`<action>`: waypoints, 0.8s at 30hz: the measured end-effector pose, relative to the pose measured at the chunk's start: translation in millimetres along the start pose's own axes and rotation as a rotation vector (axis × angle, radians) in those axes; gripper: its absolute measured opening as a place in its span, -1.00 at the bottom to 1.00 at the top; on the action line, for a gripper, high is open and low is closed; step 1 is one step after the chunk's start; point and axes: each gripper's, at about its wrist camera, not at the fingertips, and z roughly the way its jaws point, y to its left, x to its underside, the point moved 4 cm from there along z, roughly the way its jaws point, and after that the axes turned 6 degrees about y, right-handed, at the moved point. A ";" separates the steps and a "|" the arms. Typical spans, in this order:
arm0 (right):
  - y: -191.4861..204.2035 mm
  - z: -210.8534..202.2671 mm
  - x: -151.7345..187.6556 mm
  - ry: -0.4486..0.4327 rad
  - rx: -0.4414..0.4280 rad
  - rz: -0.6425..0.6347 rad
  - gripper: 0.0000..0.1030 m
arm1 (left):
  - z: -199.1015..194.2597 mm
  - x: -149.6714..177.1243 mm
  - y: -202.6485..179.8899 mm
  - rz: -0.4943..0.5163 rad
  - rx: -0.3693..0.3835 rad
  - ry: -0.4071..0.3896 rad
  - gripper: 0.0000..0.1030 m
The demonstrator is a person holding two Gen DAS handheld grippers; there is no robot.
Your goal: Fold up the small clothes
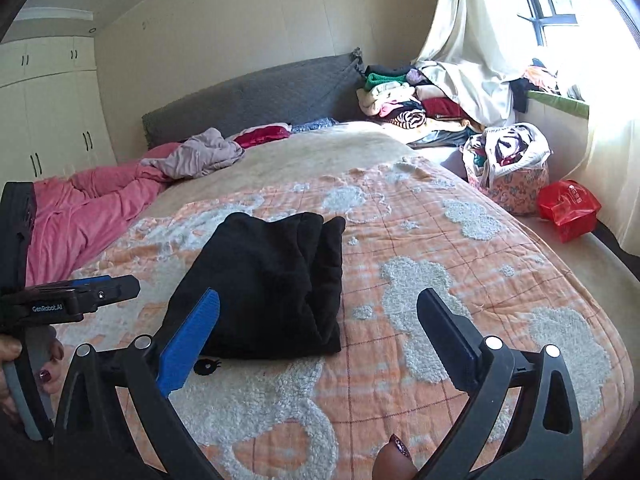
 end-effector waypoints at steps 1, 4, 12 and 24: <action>1.5 -3.9 1.2 -0.009 0.002 -0.001 0.91 | -4.0 2.9 -1.2 0.004 0.003 -0.007 0.81; 6.8 -14.0 4.8 -0.023 0.010 -0.010 0.91 | -13.6 12.2 -3.0 0.014 0.006 -0.024 0.81; 17.3 -34.0 23.2 -0.021 0.040 -0.040 0.91 | -30.6 39.3 10.0 -0.001 -0.019 -0.044 0.81; 25.3 -37.3 69.2 0.072 0.074 -0.047 0.91 | -32.6 87.4 25.8 -0.008 -0.073 -0.026 0.82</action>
